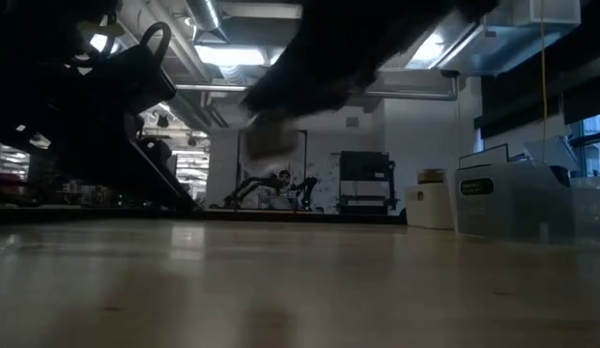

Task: Sort spices by type
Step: Put the middle left transparent seasoning bottle into the bottom transparent bin, then put the brown seasoning bottle into the white bin

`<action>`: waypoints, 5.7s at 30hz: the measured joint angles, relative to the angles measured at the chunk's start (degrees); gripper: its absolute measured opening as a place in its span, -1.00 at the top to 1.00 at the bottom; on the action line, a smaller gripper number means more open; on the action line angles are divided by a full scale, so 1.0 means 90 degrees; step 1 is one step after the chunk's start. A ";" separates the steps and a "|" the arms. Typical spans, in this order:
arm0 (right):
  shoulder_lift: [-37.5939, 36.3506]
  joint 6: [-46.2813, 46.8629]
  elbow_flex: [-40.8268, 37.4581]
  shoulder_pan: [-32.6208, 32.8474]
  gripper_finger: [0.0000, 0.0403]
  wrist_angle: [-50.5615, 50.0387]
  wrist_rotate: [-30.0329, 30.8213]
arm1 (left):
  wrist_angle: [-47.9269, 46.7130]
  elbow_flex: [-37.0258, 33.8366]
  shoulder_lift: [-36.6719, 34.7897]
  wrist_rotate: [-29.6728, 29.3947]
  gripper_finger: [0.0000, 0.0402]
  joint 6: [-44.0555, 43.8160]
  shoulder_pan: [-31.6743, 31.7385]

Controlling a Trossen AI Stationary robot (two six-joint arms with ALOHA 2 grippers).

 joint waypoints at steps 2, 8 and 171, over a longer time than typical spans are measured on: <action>-0.0332 0.0199 0.0000 0.0212 0.10 -0.0446 0.0004 | 0.0006 0.0000 0.0002 -0.0002 0.03 0.0000 0.0000; -0.1247 0.1143 0.0000 0.1019 0.10 -0.2173 0.0791 | 0.0030 -0.0001 0.0004 -0.0004 0.03 -0.0048 0.0005; -0.0618 0.5803 -0.0158 0.2709 -0.55 -0.5507 0.4995 | -1.0832 0.5329 0.0609 0.1540 -0.50 -0.4748 -0.3793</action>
